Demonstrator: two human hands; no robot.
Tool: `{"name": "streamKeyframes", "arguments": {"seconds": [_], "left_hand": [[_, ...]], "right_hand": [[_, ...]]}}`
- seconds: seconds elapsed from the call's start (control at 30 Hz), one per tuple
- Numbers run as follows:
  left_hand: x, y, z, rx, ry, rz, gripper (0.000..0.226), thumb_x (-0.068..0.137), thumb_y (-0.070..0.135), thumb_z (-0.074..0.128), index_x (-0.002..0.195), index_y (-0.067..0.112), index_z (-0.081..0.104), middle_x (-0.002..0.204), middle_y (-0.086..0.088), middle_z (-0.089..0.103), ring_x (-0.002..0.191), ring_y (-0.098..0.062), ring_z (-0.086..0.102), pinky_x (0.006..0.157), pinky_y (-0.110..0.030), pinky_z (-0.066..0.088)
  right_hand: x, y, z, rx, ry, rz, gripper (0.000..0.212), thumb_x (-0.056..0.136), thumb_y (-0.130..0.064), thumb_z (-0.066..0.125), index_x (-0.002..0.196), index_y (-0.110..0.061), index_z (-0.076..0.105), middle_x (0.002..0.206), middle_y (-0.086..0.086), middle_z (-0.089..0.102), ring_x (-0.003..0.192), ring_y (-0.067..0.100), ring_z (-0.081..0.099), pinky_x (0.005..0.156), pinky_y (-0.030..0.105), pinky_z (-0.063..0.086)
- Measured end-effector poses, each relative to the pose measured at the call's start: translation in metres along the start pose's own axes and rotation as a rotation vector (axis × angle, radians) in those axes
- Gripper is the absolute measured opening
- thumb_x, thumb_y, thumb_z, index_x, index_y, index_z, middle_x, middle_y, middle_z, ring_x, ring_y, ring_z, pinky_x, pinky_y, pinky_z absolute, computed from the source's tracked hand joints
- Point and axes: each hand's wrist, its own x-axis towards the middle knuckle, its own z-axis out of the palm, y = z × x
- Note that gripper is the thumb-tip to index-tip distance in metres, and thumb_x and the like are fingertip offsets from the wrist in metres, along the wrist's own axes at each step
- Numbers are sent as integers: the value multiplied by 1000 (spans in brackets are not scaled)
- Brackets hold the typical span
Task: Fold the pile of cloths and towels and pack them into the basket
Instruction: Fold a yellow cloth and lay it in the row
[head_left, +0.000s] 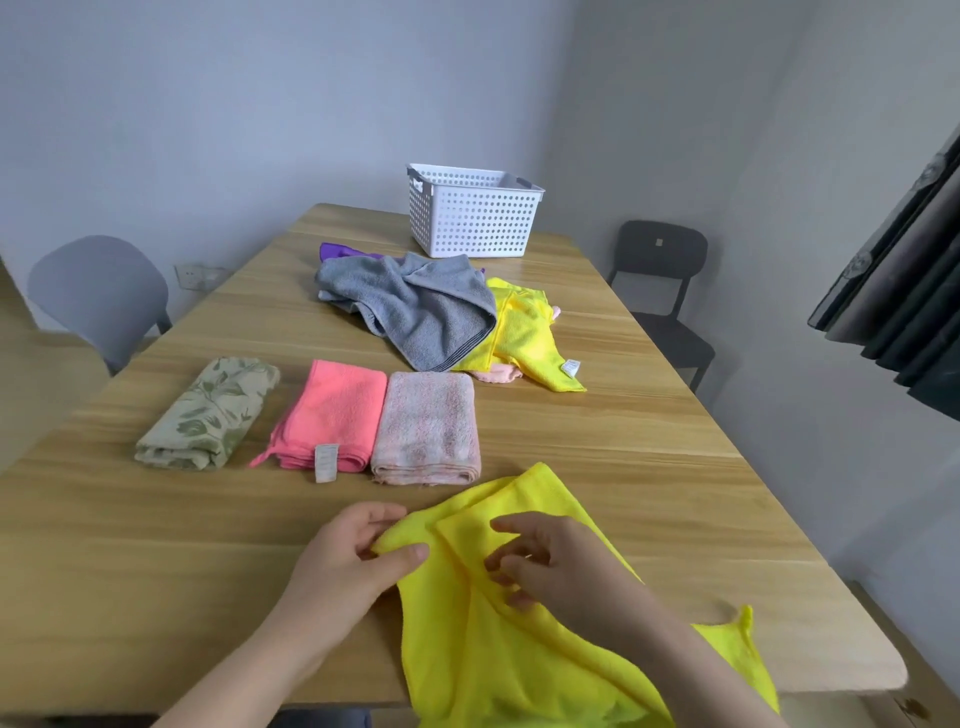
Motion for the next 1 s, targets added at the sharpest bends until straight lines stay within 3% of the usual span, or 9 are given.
{"name": "streamKeyframes", "arguments": {"seconds": [0.1, 0.2, 0.33, 0.43, 0.53, 0.63, 0.7, 0.77, 1.0], "left_hand": [[-5, -5, -13, 30, 20, 1, 43, 67, 17, 83, 104, 18, 60, 89, -2, 75, 84, -16, 70, 72, -33, 57], [-4, -6, -16, -92, 78, -23, 29, 78, -2, 71, 103, 8, 60, 81, -8, 74, 76, -19, 71, 63, -28, 58], [-3, -6, -13, -163, 111, -11, 19, 82, -3, 65, 99, 6, 62, 82, -11, 74, 78, -21, 70, 62, -26, 58], [-5, -2, -10, -183, 98, -7, 5, 85, 2, 64, 88, 3, 68, 78, -10, 73, 74, -18, 68, 60, -25, 57], [-6, 5, -9, -199, 93, -16, 11, 84, 9, 66, 76, 9, 75, 64, -5, 67, 56, -7, 58, 49, -18, 49], [-10, 13, -8, -187, 94, -26, 7, 83, 12, 68, 81, 11, 75, 53, -5, 58, 38, -4, 43, 36, -13, 31], [-13, 19, -5, -254, 66, -31, 8, 83, 6, 67, 83, 7, 74, 60, -10, 65, 43, -7, 56, 38, -13, 38], [-17, 25, 1, -343, 20, -39, 16, 83, -1, 63, 75, 4, 76, 70, -14, 70, 62, -17, 70, 48, -17, 51], [-36, 29, 20, -334, -96, 26, 22, 88, -1, 57, 81, 6, 77, 86, -16, 74, 79, -21, 72, 62, -21, 57]], "right_hand": [[9, 1, -4, -106, 60, -59, 38, 88, -6, 58, 123, -22, 57, 92, -5, 69, 71, 17, 68, 68, 34, 59], [21, -7, -12, -421, 105, -196, 41, 87, -19, 65, 125, -31, 57, 99, -17, 62, 75, 5, 61, 67, 12, 45], [40, -13, -14, -498, -21, -273, 46, 87, -30, 66, 130, -35, 53, 115, -20, 54, 78, 7, 56, 71, 9, 41], [50, -14, -14, -513, -71, -265, 32, 85, -30, 69, 117, -29, 63, 102, -17, 58, 71, 2, 52, 64, 8, 38], [48, -17, -15, -430, 4, -320, 7, 82, -27, 72, 86, -24, 66, 80, -12, 58, 65, 3, 47, 63, 18, 39], [29, -26, -18, -292, 25, -358, 14, 85, -26, 69, 75, -25, 59, 62, -10, 52, 56, 3, 43, 56, 22, 38], [14, -32, -19, -211, 25, -381, 14, 86, -27, 68, 77, -20, 60, 59, -8, 47, 54, 4, 37, 52, 24, 34], [2, -37, -16, -153, 68, -387, 15, 86, -29, 69, 77, -19, 62, 57, -8, 42, 53, 4, 33, 49, 23, 29], [-16, -27, 7, -175, 363, -361, 12, 80, -32, 72, 75, -26, 63, 50, -9, 42, 47, 8, 33, 46, 18, 28]]}}
